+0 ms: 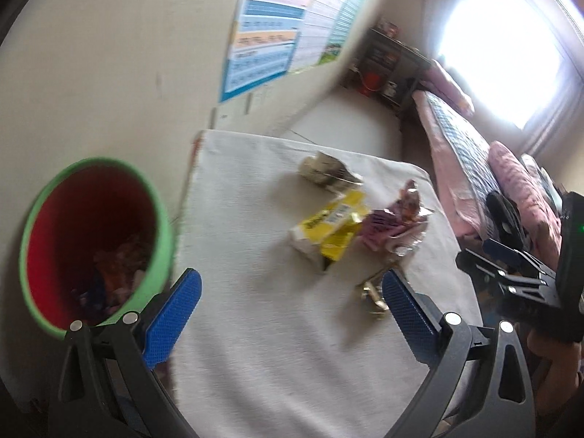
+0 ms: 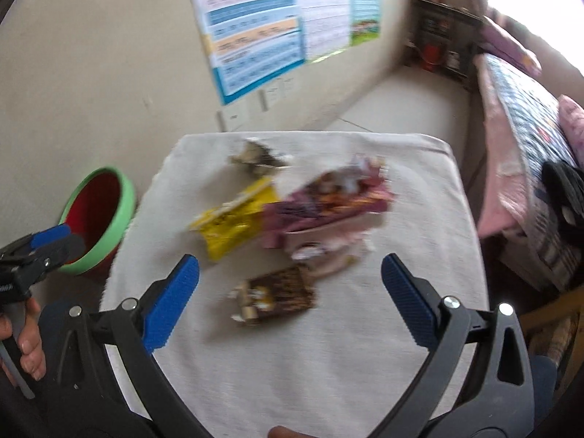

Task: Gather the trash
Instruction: 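Move both open tools back over the table toward the yellow packet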

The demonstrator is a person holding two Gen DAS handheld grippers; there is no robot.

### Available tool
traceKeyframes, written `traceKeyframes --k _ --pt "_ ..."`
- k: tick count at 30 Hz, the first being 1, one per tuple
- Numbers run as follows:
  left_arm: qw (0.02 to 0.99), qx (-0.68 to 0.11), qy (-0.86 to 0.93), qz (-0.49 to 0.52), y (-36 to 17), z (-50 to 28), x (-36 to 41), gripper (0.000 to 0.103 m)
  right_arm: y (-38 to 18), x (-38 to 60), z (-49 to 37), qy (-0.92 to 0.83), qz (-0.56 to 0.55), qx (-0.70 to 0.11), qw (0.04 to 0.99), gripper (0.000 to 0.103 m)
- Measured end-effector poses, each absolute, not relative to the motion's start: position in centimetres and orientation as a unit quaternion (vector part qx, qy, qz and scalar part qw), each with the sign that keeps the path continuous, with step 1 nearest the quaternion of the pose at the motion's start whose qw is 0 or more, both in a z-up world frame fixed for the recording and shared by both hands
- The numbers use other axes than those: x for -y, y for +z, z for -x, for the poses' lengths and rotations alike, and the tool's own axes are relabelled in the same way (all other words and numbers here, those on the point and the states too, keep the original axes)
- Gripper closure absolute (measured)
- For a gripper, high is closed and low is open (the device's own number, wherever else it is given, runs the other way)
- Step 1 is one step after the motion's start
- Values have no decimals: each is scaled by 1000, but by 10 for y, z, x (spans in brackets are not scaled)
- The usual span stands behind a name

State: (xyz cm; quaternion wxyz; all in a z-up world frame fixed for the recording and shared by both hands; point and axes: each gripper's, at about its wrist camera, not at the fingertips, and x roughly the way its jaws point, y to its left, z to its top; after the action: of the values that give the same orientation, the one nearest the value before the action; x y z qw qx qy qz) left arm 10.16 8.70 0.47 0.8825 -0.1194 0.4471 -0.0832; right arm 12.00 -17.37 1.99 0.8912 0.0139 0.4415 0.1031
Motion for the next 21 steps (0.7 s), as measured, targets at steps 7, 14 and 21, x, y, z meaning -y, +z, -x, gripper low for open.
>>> traceKeyframes --k 7,14,21 --pt "876 -459 -104 109 -1 -120 -55 8 12 209 -131 75 -33 -449 890 5" --pt "868 -475 -110 93 -10 -138 -39 8 0 222 -147 67 -42 -459 885 5" --pt "860 -490 -109 88 -23 -158 -34 8 -12 226 -164 63 -44 -468 880 5"
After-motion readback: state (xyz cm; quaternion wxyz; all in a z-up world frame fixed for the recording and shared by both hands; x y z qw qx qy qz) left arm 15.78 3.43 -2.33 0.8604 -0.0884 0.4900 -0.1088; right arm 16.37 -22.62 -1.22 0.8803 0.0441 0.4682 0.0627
